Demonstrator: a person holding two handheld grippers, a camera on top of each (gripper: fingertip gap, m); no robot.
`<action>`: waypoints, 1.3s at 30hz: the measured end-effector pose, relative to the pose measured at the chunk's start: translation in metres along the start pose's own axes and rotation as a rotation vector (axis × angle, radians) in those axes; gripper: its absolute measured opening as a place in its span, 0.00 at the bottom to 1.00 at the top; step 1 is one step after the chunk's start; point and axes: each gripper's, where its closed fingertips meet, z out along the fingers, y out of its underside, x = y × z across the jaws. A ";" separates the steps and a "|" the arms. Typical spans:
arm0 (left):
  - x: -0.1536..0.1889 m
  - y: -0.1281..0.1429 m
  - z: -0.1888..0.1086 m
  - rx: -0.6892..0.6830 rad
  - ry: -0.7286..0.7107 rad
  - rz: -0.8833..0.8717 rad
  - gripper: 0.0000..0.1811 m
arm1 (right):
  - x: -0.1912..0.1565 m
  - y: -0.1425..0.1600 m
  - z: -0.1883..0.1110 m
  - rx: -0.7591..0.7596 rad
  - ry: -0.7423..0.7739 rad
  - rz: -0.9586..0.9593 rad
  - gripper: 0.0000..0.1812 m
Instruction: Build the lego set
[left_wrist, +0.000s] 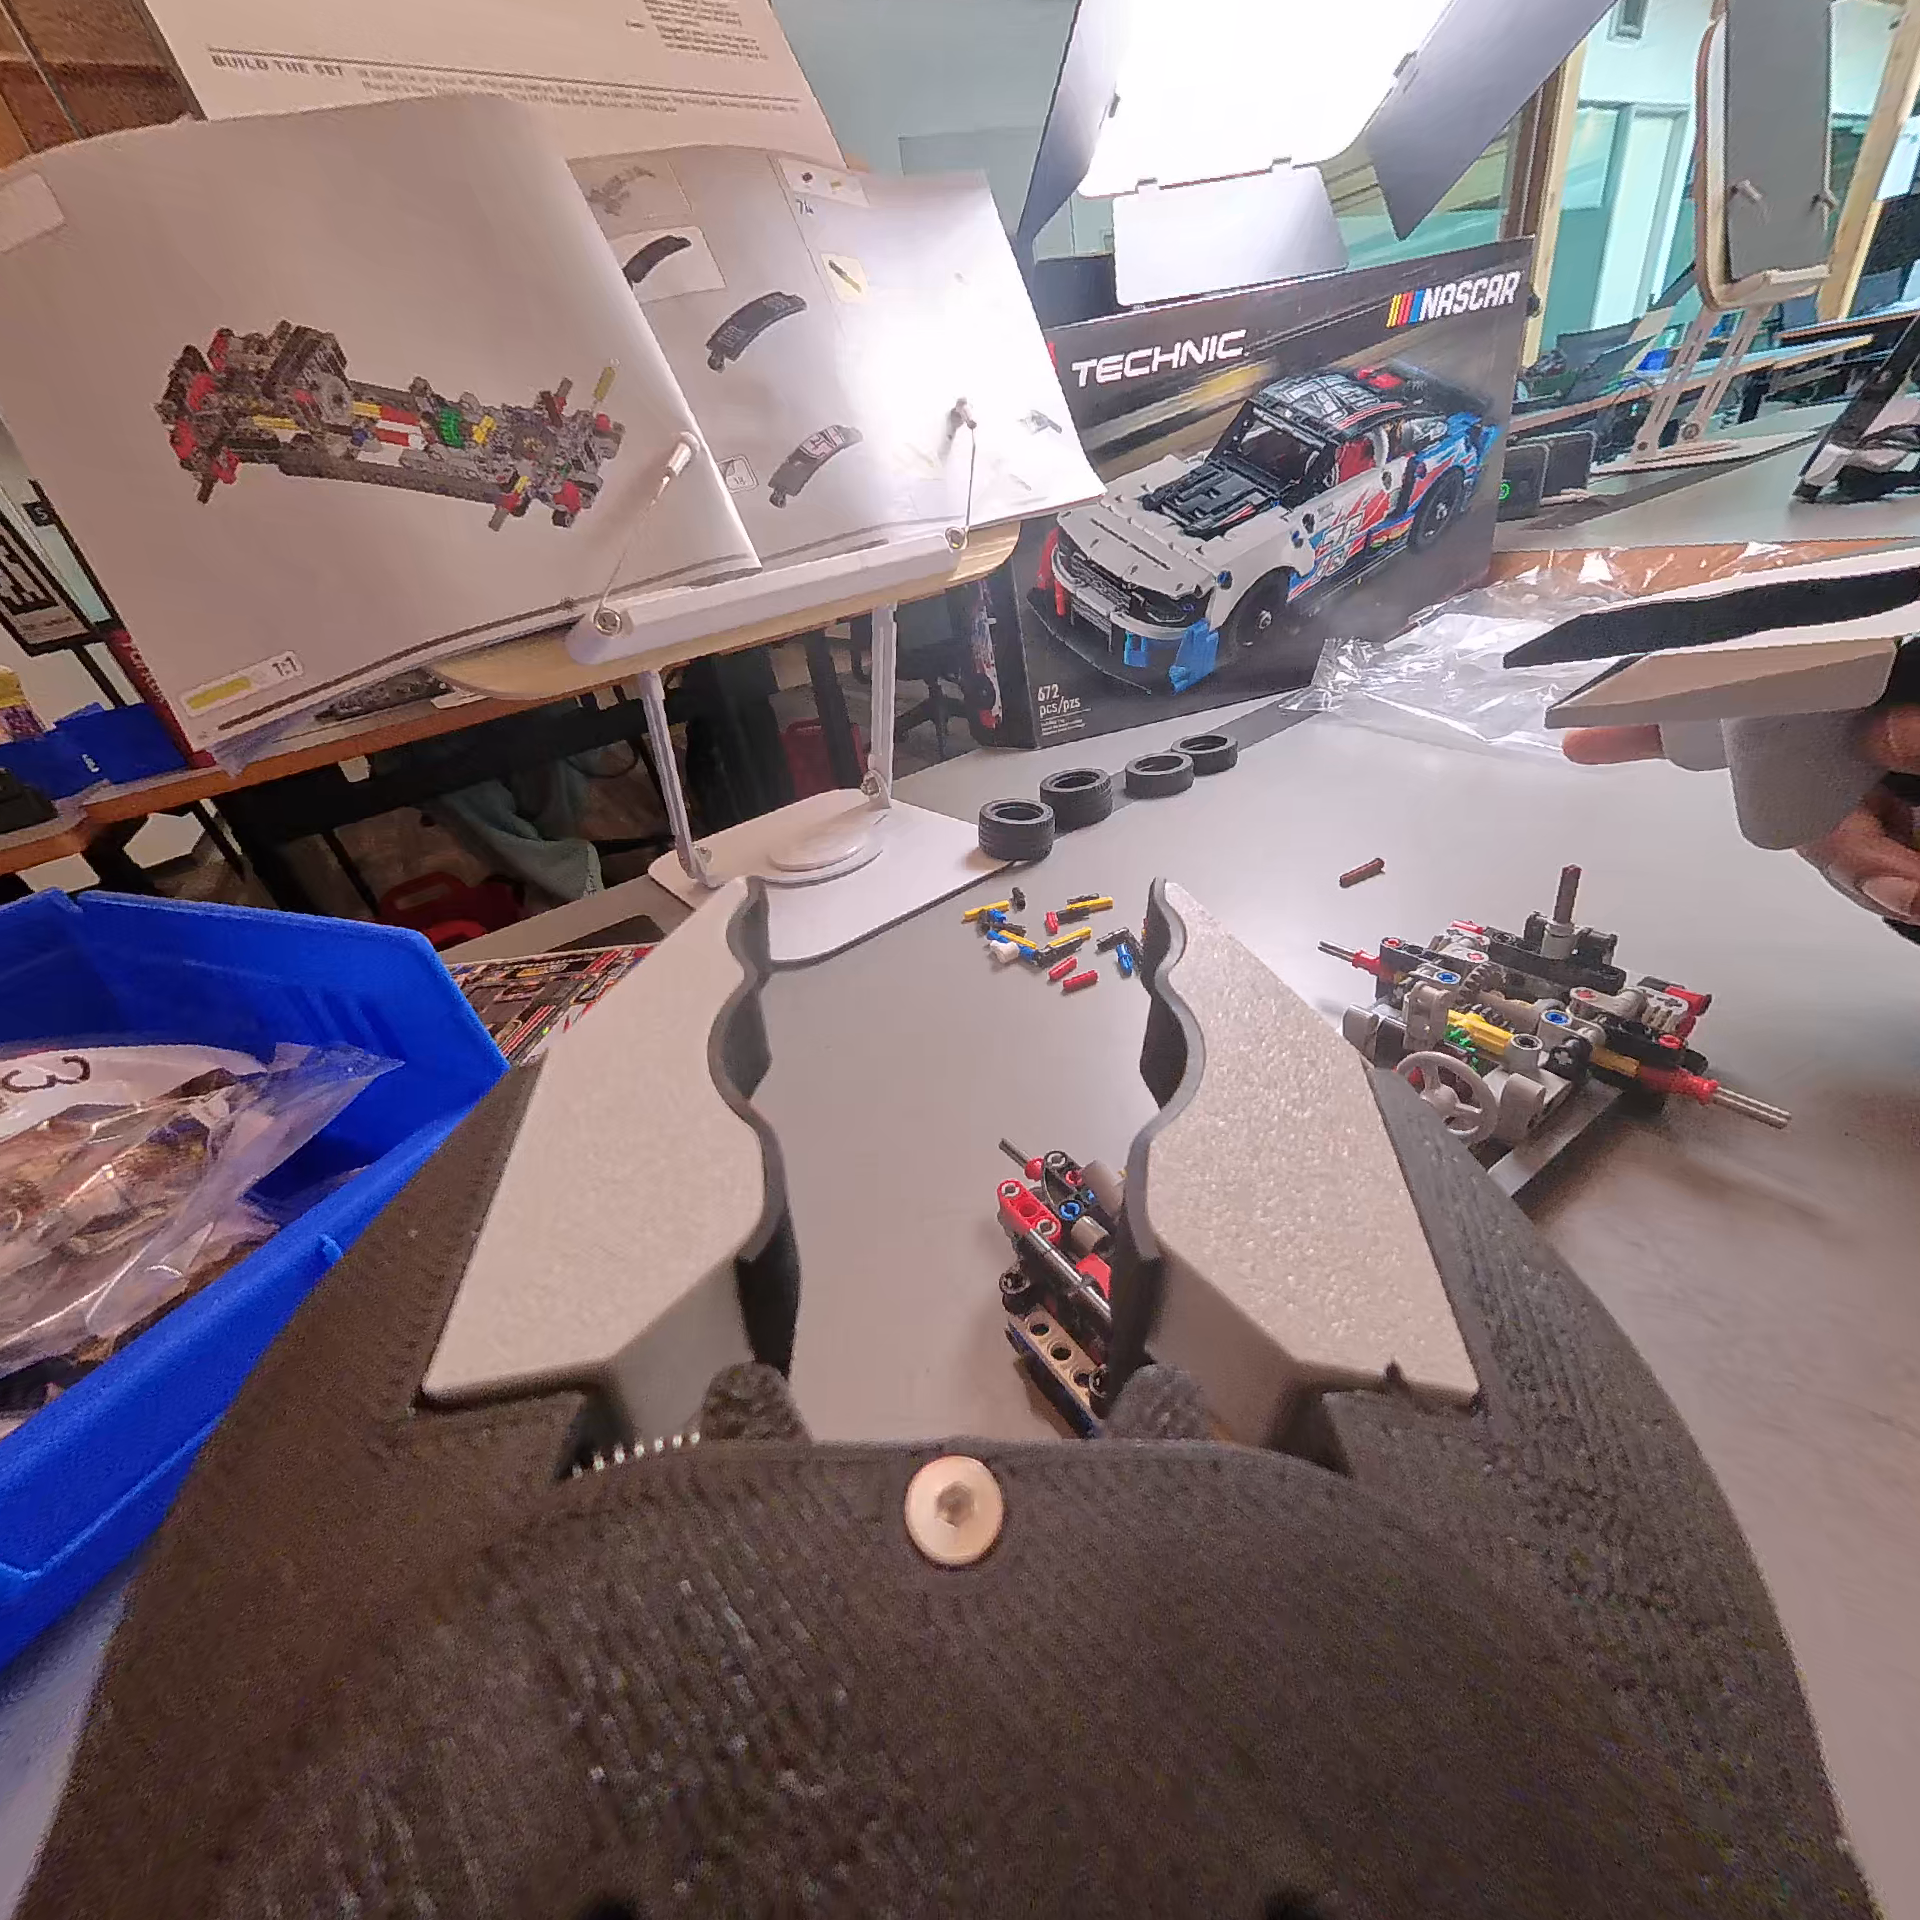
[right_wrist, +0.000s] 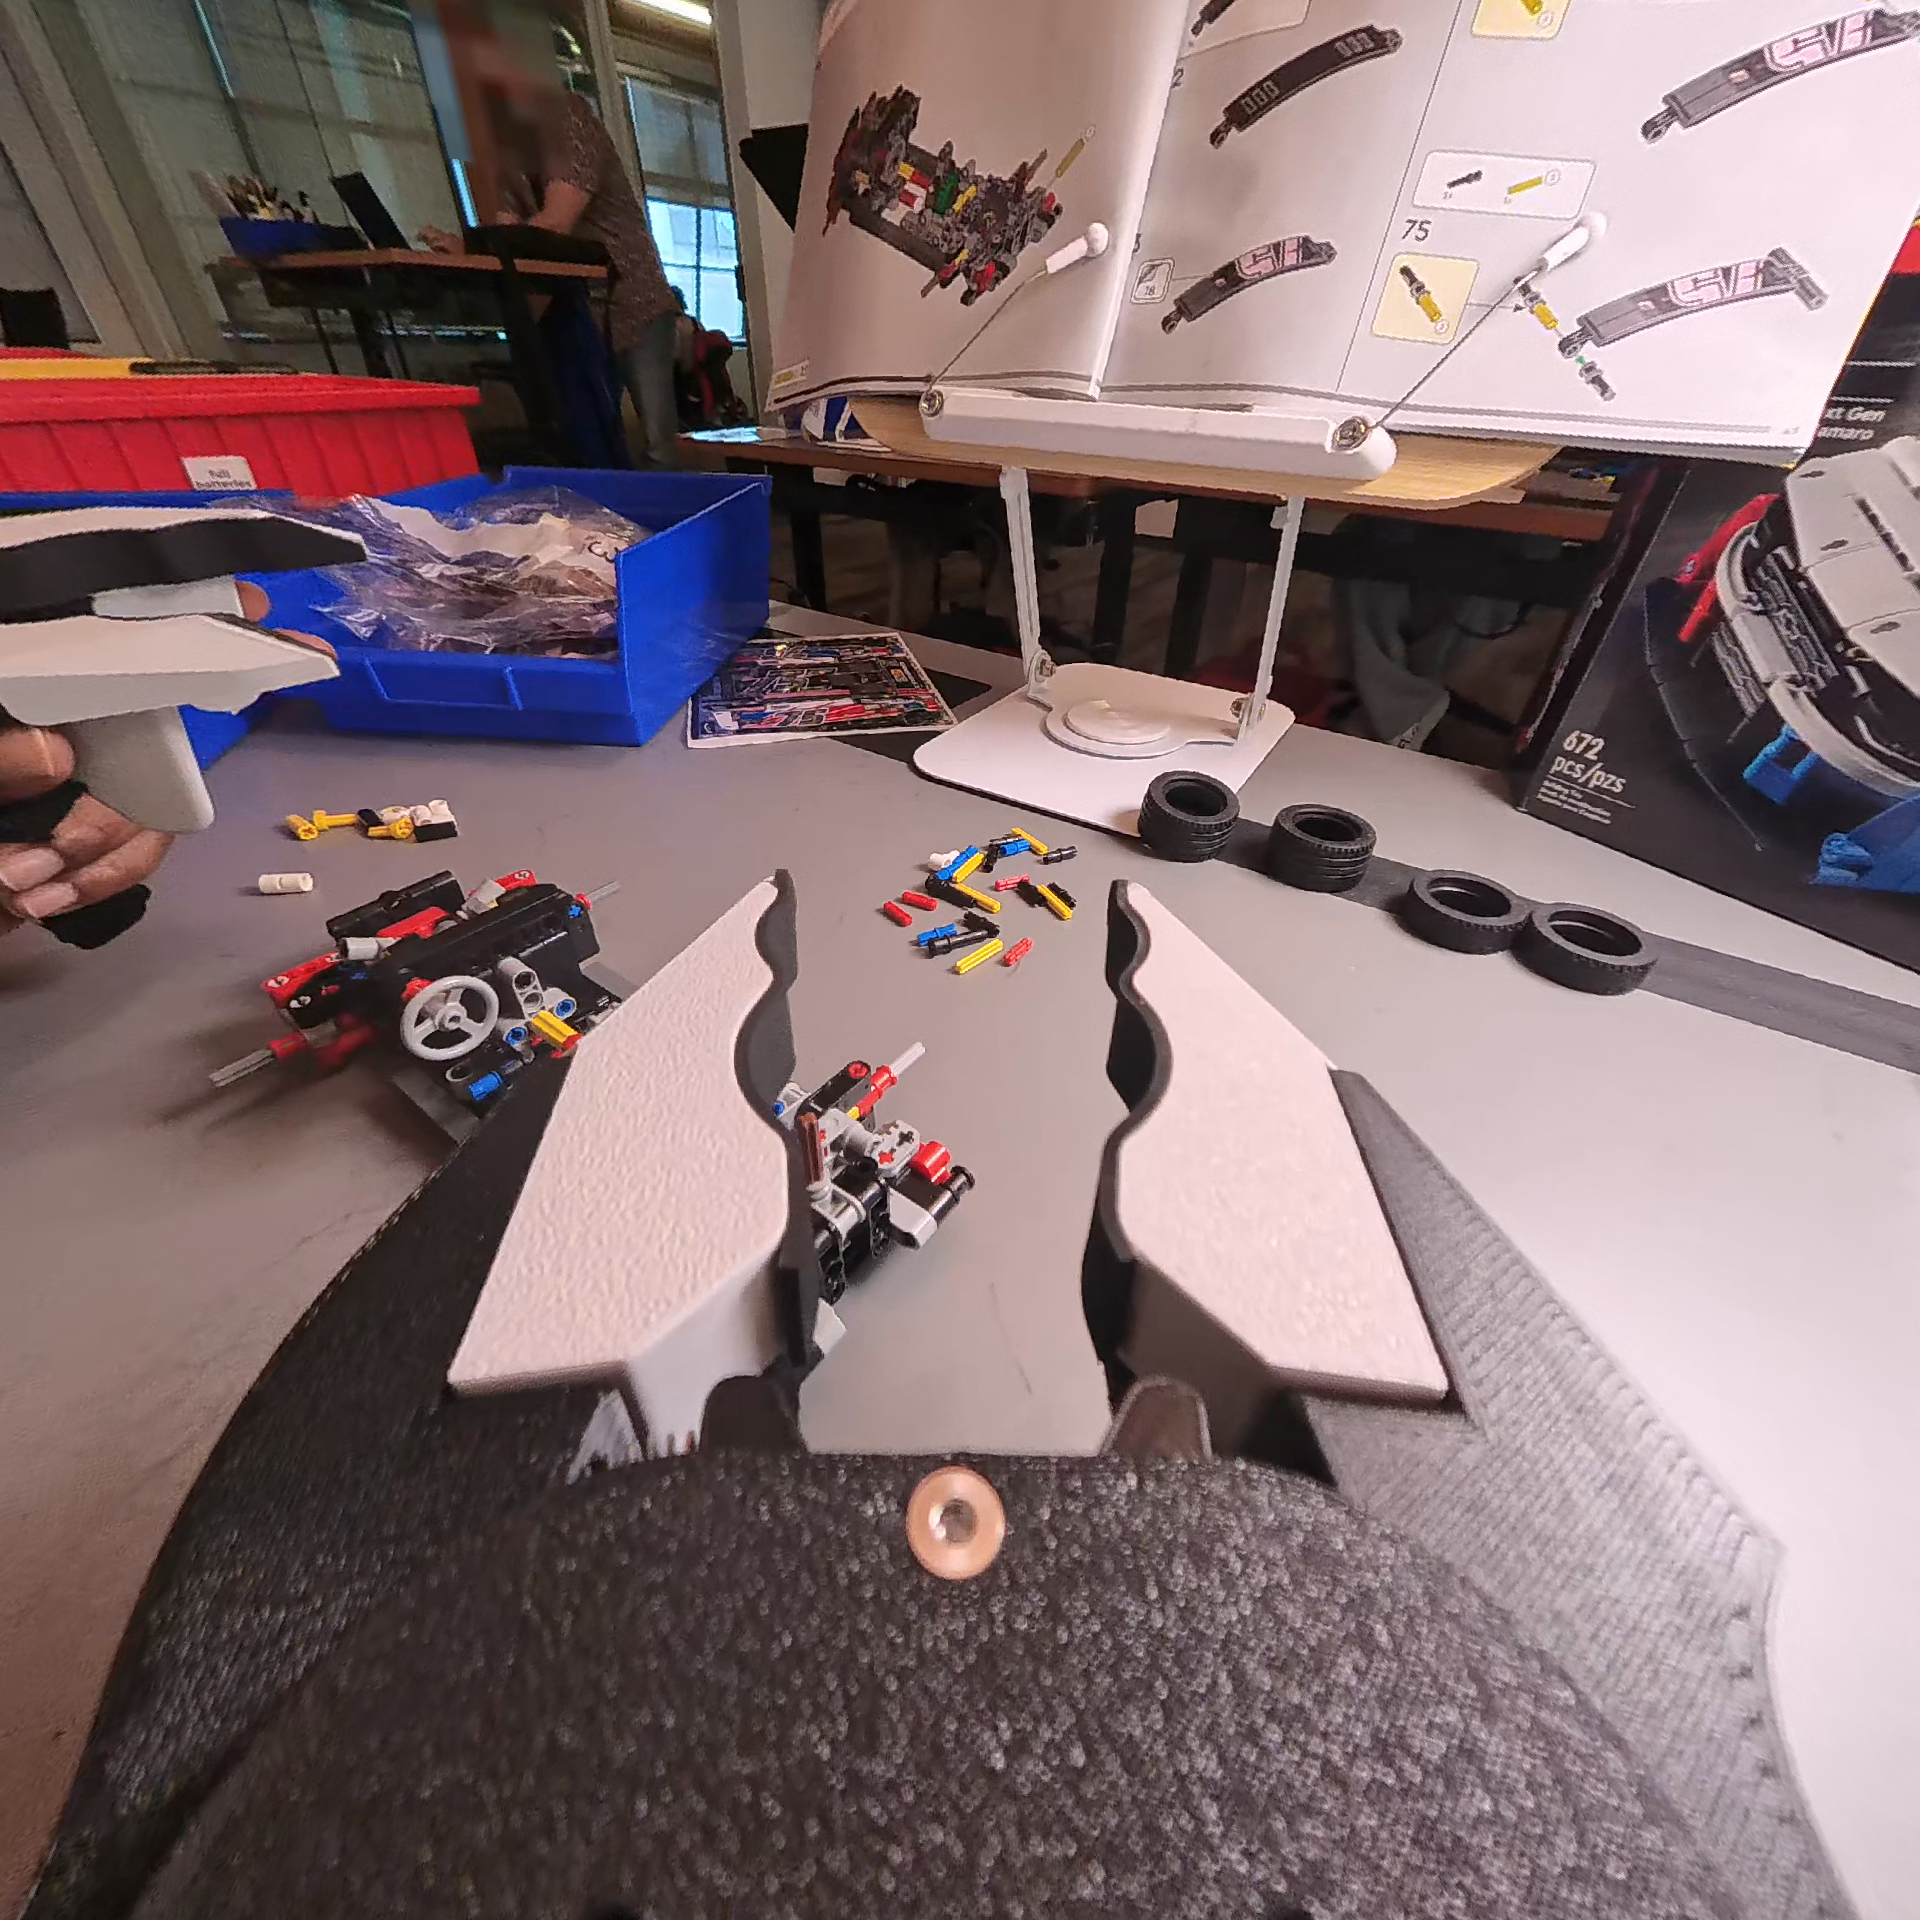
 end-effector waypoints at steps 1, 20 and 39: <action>0.000 0.000 0.000 0.001 0.003 -0.002 0.39 | 0.000 0.000 0.000 0.001 -0.003 -0.001 0.32; 0.009 0.008 0.000 -0.030 0.059 -0.041 0.34 | -0.006 0.003 0.003 -0.005 -0.069 0.050 0.27; -0.043 -0.028 0.000 0.040 -0.092 -0.013 0.15 | -0.008 -0.008 -0.005 0.034 -0.055 0.023 0.19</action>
